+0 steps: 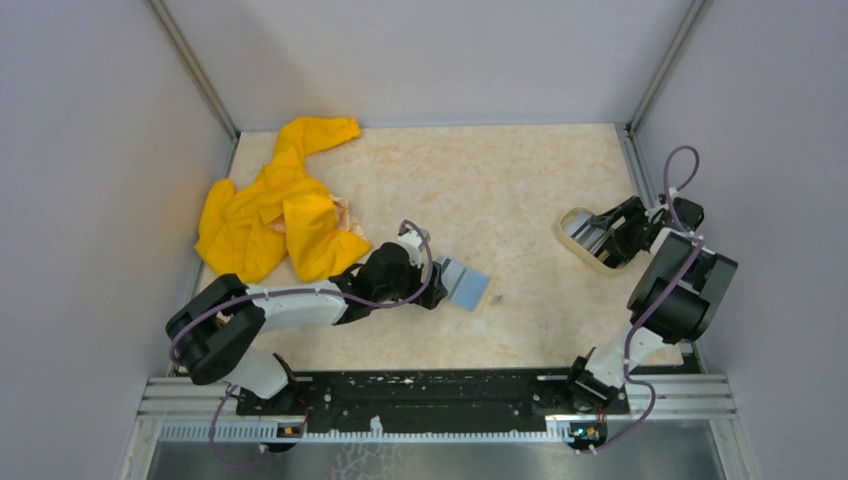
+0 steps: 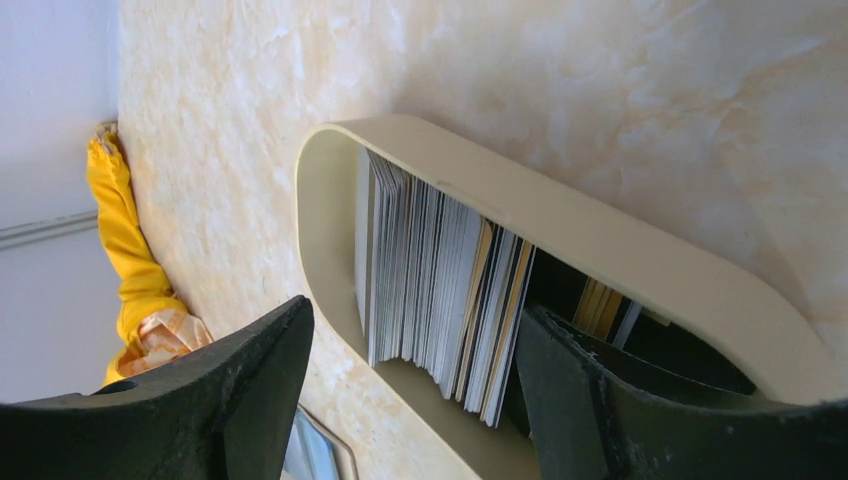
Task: Put the credit cards into the card holder
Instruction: Pick up the credit card from the storage box.
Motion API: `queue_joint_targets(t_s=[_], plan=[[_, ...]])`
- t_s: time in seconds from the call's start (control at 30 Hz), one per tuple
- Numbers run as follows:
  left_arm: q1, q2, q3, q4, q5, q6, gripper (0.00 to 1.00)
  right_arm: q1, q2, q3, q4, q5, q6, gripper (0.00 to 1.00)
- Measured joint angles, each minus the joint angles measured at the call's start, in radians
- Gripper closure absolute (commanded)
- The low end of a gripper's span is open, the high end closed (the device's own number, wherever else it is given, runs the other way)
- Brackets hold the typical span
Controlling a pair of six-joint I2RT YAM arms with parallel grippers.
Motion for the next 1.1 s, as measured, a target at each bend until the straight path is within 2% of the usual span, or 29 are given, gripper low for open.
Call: queue_joint_targets(t_s=[0.43,1.1], plan=[[0.000,0.000,0.018,-0.005,0.033,-0.026,0.08,0.008,0.057,0.044,0.020,-0.022,0.023,0.31],[0.000,-0.002,0.017,-0.012,0.039,-0.036,0.07,-0.100,0.016,0.002,-0.013,-0.126,-0.011,0.51]])
